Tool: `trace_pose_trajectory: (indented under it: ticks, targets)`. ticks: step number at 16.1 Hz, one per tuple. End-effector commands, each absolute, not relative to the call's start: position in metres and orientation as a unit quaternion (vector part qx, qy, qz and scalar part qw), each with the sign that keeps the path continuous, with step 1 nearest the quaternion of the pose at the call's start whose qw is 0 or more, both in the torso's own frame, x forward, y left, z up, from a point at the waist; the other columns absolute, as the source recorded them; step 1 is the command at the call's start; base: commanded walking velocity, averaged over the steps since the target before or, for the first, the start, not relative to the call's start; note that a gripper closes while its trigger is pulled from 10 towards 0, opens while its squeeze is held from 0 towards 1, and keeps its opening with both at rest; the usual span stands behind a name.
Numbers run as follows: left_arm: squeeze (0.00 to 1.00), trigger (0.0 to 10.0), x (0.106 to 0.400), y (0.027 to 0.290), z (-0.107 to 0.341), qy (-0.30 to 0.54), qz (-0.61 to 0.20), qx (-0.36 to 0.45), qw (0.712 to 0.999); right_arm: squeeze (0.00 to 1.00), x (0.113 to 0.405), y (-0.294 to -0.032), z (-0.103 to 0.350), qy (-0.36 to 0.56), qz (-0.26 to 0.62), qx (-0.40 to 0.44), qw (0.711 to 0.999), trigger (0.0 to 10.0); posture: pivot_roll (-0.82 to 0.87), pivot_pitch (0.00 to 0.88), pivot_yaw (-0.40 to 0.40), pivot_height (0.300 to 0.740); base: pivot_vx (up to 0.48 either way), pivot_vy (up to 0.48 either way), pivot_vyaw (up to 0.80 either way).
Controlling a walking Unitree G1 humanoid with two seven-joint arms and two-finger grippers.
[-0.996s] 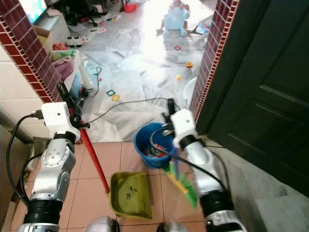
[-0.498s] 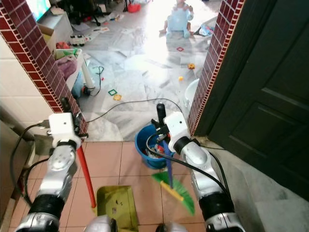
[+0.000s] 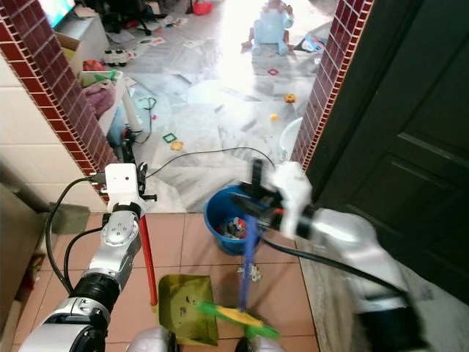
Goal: Sweep floor
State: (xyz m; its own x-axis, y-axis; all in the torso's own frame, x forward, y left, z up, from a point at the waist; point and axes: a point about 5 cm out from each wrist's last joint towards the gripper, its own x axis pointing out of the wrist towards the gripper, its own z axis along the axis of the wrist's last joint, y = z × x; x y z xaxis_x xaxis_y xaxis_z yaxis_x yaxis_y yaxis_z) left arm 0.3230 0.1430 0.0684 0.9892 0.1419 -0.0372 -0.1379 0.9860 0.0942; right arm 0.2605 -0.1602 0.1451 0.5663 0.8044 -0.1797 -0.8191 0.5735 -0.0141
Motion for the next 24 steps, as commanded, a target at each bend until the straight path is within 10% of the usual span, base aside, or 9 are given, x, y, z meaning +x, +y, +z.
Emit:
trace_pose_trajectory:
  ticks: [1,3,8,13,24]
  targets:
    - [0.0,10.0,0.325,0.138,0.068,0.023,0.062,0.049,0.997,0.0,0.259,-0.178,0.149,0.09,0.45,-0.072,0.885,10.0,-0.19,0.086,-0.02,0.74,0.0,0.0,0.0]
    - [0.0,10.0,0.325,0.136,0.066,0.024,0.058,0.05,0.997,0.0,0.265,-0.201,0.173,0.062,0.417,-0.044,0.906,10.0,-0.2,0.093,-0.012,0.74,0.0,0.0,0.0]
    - [0.0,10.0,0.328,0.128,0.068,0.021,0.045,0.041,0.998,0.0,0.231,-0.243,0.127,0.24,0.466,-0.196,0.829,10.0,-0.21,0.093,-0.003,0.74,0.0,0.0,0.0]
    - [0.0,10.0,0.331,0.136,0.069,0.025,0.08,0.019,0.996,0.0,0.296,-0.235,0.131,0.105,0.231,-0.302,0.919,10.0,-0.18,0.085,-0.005,0.74,0.0,0.0,0.0]
    - [0.0,10.0,0.328,0.138,0.066,-0.004,0.144,0.076,0.987,0.0,0.338,-0.187,0.141,0.029,0.036,-0.028,0.999,10.0,-0.25,0.083,-0.056,0.74,0.0,0.0,0.0]
